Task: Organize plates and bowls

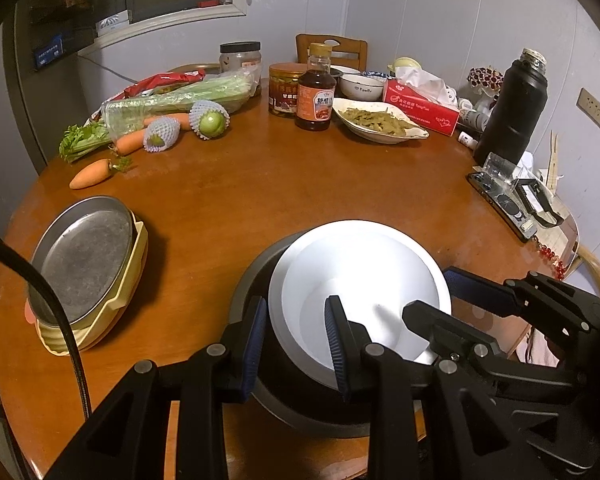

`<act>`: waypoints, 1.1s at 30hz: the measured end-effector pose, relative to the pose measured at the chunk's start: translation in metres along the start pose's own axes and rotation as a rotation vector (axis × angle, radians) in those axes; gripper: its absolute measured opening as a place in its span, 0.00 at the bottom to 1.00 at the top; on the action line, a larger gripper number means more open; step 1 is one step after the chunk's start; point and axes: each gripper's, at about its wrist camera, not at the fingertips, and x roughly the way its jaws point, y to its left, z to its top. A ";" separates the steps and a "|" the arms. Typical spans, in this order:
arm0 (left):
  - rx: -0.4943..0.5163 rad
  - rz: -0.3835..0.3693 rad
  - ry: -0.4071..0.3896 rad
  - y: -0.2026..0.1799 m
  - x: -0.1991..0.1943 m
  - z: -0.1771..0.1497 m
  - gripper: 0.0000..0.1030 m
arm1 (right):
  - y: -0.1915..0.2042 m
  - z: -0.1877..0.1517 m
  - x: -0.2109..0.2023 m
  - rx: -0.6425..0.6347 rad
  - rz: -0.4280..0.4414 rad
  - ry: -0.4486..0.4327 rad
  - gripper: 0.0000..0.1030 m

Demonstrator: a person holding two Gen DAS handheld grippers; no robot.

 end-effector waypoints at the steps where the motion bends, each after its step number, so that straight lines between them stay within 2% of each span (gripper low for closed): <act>1: -0.001 -0.001 -0.002 0.001 -0.001 0.000 0.29 | 0.000 0.000 0.000 0.001 0.001 0.000 0.39; 8: -0.011 -0.003 -0.017 0.004 -0.007 0.000 0.31 | 0.001 0.002 -0.005 0.002 0.001 -0.013 0.39; 13: -0.024 -0.002 -0.034 0.009 -0.014 0.001 0.35 | 0.001 0.003 -0.007 0.002 0.000 -0.017 0.40; 15: -0.037 -0.002 -0.033 0.014 -0.016 0.002 0.40 | 0.002 0.005 -0.009 0.003 -0.001 -0.023 0.47; 19: -0.073 0.000 -0.024 0.025 -0.016 0.000 0.49 | -0.002 0.009 -0.012 0.010 -0.012 -0.032 0.53; 25: -0.138 -0.040 0.016 0.040 -0.005 -0.004 0.52 | -0.010 0.009 0.000 0.066 -0.016 0.013 0.57; 33: -0.158 -0.089 0.075 0.039 0.017 -0.004 0.52 | -0.015 0.004 0.019 0.114 -0.018 0.087 0.57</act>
